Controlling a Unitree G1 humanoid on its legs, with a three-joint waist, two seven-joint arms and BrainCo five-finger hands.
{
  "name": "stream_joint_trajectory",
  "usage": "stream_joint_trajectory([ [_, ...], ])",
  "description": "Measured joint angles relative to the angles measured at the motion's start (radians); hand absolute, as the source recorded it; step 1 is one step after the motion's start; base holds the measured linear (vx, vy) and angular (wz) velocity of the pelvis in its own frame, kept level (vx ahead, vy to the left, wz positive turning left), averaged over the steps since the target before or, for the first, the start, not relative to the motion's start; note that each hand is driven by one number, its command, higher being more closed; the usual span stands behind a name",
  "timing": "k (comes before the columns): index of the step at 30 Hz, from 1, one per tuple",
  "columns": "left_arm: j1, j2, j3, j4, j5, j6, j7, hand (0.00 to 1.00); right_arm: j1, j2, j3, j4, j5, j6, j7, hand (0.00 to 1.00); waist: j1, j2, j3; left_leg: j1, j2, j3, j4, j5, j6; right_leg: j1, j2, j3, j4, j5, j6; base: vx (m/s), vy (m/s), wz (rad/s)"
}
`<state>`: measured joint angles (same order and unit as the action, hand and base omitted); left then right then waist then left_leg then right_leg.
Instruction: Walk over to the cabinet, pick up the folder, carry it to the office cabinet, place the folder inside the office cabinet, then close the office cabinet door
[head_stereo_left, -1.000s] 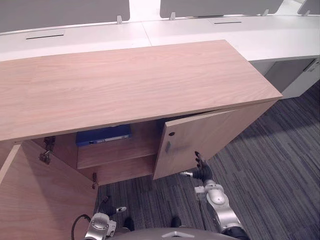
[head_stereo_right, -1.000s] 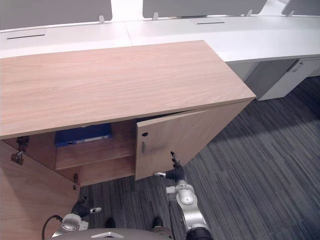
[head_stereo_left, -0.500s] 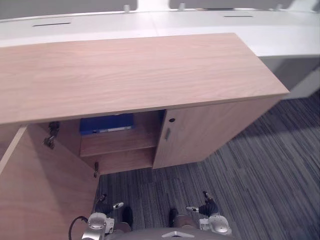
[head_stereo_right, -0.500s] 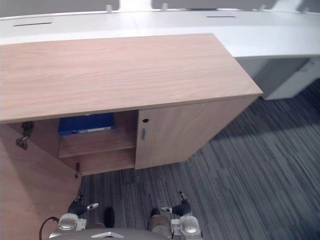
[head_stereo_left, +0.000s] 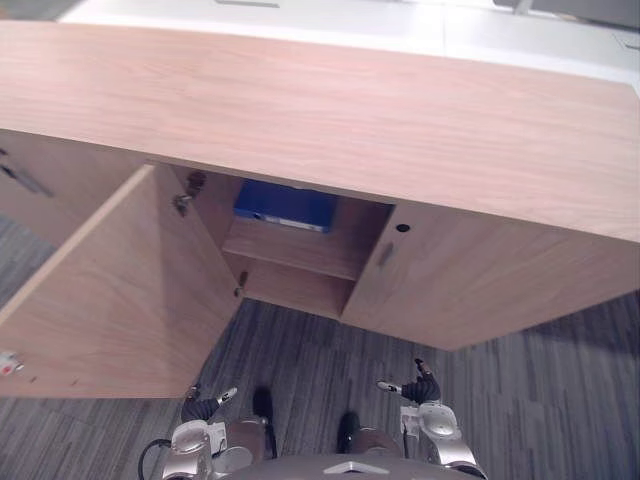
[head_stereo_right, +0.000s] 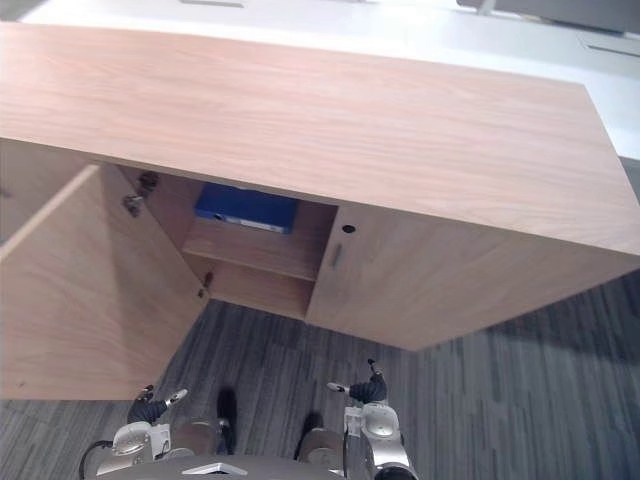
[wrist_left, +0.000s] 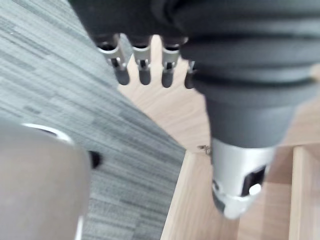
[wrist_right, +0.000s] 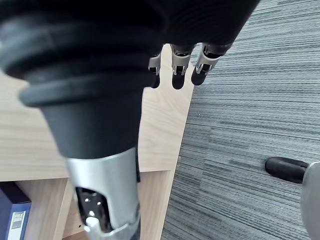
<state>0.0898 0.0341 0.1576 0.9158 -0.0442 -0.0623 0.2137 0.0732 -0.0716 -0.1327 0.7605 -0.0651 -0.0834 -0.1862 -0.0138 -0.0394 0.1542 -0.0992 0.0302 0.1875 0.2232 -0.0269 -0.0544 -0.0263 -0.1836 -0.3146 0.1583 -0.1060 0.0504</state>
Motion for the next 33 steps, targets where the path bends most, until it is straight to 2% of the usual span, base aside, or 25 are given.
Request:
stream_joint_trajectory([
  [1, 0.006, -0.003, 0.004, 0.0, -0.005, -0.001, 0.0, 0.0, 0.001, -0.005, -0.005, 0.0, 0.0, 0.0, 0.0, 0.0, -0.002, 0.012, -0.006, 0.03, 0.007, 0.002, -0.021, -0.021, -0.003, 0.009, 0.003, -0.008, -0.006, 0.002, 0.005, -0.05, 0.14, 0.67],
  [2, 0.013, -0.016, 0.03, -0.001, -0.018, -0.001, 0.001, 0.0, 0.006, -0.014, -0.011, 0.001, 0.0, 0.0, 0.0, 0.0, -0.002, 0.043, -0.019, 0.079, 0.021, -0.006, -0.123, -0.033, -0.007, 0.006, 0.02, -0.025, -0.013, 0.002, 0.009, -0.03, 0.173, 0.61],
  [3, 0.012, -0.01, 0.064, -0.001, -0.036, -0.002, 0.001, 0.0, 0.003, -0.008, -0.029, 0.008, 0.0, 0.005, 0.001, 0.0, 0.001, 0.052, -0.017, 0.103, 0.013, -0.021, -0.184, -0.014, 0.011, 0.008, 0.025, -0.033, -0.022, 0.017, 0.024, -0.05, 0.15, 0.53],
  [5, 0.031, 0.013, 0.131, -0.003, -0.069, -0.002, 0.004, 0.0, 0.002, 0.026, -0.035, 0.004, 0.0, 0.005, 0.001, 0.0, 0.014, 0.025, -0.015, 0.108, -0.004, -0.037, -0.223, 0.011, 0.021, 0.03, 0.027, -0.044, -0.076, 0.055, 0.034, -0.05, 0.1, 0.32],
  [8, 0.061, 0.036, 0.219, -0.003, -0.14, -0.002, 0.025, 0.0, 0.002, 0.03, -0.038, 0.004, 0.0, 0.005, 0.001, 0.0, 0.015, 0.007, -0.022, 0.138, -0.027, -0.06, -0.26, 0.034, 0.037, 0.07, 0.019, -0.052, -0.113, 0.071, 0.04, -0.03, 0.073, 0.24],
  [12, 0.086, 0.047, 0.312, -0.038, -0.21, -0.005, 0.044, 0.0, -0.01, 0.02, -0.039, 0.004, 0.0, 0.005, 0.001, 0.0, 0.017, 0.019, -0.026, 0.173, -0.04, -0.077, -0.3, 0.054, 0.045, 0.095, 0.014, -0.053, -0.121, 0.074, 0.042, -0.03, 0.051, 0.09],
  [15, 0.09, 0.066, 0.372, -0.131, -0.264, -0.036, 0.065, 0.0, -0.015, 0.02, -0.038, 0.005, -0.001, 0.005, 0.001, 0.0, 0.021, 0.025, -0.033, 0.171, -0.041, -0.082, -0.301, 0.057, 0.045, 0.096, 0.019, -0.053, -0.123, 0.075, 0.041, -0.02, 0.001, 0.03],
  [20, 0.078, 0.129, 0.39, -0.261, -0.289, -0.071, 0.071, 0.0, -0.015, 0.004, -0.034, 0.006, -0.001, 0.005, 0.002, 0.0, 0.024, 0.03, -0.036, 0.17, -0.034, -0.088, -0.302, 0.058, 0.042, 0.101, 0.033, -0.054, -0.138, 0.086, 0.039, 0.0, 0.0, 0.0],
  [24, 0.045, 0.189, 0.352, -0.345, -0.26, -0.09, 0.07, 0.0, -0.016, -0.022, -0.026, 0.006, -0.001, 0.005, 0.004, 0.0, 0.029, 0.028, -0.037, 0.17, -0.031, -0.095, -0.305, 0.059, 0.042, 0.105, 0.039, -0.053, -0.142, 0.091, 0.034, 0.0, 0.0, 0.0],
  [33, 0.011, 0.216, 0.298, -0.387, -0.186, -0.104, 0.069, 0.0, -0.014, -0.019, 0.005, 0.013, -0.001, 0.005, 0.009, 0.0, 0.036, 0.012, -0.046, 0.183, -0.027, -0.081, -0.309, 0.059, 0.042, 0.112, 0.045, -0.037, -0.147, 0.097, 0.027, -0.02, 0.0, -0.04],
])
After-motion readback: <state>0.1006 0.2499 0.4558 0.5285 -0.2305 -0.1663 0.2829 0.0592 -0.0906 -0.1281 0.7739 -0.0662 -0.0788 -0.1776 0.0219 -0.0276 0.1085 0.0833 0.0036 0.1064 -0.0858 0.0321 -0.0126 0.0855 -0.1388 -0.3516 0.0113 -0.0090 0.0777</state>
